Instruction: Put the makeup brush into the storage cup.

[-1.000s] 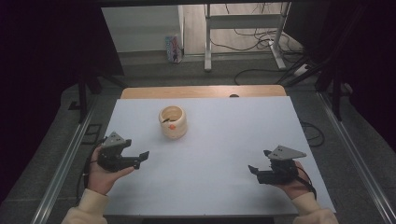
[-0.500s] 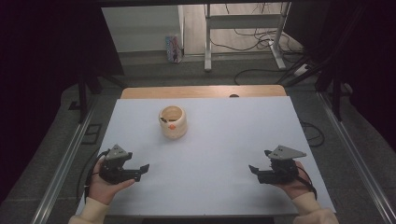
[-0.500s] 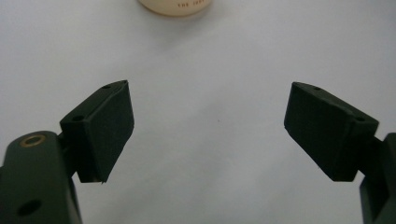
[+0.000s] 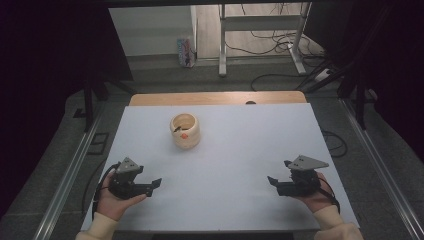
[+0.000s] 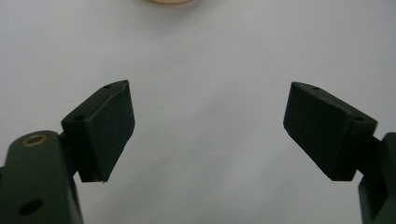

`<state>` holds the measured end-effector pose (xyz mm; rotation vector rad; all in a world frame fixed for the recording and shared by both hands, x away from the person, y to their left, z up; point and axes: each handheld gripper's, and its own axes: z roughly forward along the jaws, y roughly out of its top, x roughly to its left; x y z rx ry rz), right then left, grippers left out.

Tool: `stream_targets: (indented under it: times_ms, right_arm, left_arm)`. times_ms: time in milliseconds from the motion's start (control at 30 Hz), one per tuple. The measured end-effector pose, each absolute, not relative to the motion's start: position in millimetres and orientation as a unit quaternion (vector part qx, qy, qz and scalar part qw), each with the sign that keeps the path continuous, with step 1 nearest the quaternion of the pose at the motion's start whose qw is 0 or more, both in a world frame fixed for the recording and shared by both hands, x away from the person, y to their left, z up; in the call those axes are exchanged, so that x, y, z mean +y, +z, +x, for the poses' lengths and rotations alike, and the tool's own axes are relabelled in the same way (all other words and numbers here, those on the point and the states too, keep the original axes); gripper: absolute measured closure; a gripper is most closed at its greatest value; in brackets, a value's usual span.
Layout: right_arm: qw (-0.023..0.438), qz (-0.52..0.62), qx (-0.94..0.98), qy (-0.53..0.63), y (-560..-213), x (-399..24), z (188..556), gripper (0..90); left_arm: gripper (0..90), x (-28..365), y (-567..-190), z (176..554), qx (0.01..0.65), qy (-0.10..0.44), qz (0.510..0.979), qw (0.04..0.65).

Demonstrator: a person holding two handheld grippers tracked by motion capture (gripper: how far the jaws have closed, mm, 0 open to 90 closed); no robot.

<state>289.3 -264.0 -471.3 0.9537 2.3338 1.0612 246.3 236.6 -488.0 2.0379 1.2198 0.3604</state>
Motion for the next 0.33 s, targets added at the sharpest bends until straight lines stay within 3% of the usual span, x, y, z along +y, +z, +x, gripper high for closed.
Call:
stream_targets:
  times_ms: [333]
  right_arm:
    - [0.199,0.346,0.834,0.382,-471.5,-264.9,288.9,18.4]
  left_arm:
    - [17.0,234.8,-488.0,246.5,0.47,0.147,0.793,0.359]
